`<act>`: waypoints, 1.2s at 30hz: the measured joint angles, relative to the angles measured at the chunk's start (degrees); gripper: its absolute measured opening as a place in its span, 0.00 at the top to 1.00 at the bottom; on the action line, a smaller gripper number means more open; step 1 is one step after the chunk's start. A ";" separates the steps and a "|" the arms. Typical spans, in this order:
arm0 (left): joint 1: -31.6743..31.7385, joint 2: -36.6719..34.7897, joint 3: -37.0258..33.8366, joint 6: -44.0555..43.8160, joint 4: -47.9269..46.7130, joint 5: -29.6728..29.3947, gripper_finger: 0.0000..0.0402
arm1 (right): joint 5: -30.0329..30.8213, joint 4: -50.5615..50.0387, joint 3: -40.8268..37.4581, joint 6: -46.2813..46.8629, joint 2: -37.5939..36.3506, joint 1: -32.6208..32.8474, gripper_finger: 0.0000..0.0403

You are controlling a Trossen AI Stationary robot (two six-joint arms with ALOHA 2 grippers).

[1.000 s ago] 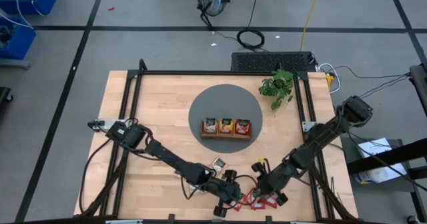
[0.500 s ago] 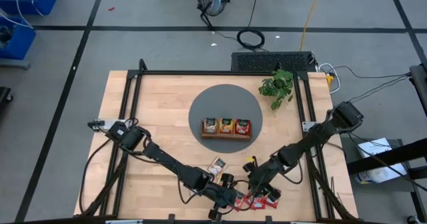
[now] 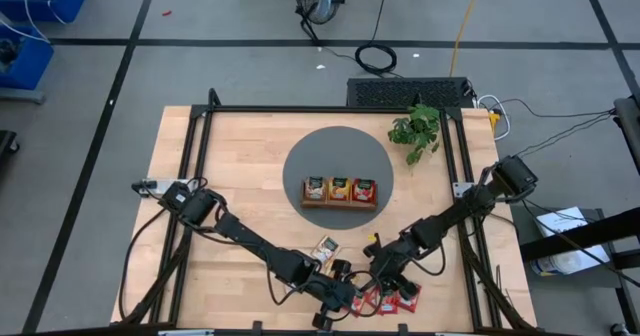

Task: Pick & Place Tea
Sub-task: Put the red tea bag into the right slot of the wooden organizer

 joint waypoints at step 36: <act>-0.37 0.47 0.07 0.15 10.06 7.94 0.99 | 12.17 0.00 0.02 1.70 -11.48 3.70 0.89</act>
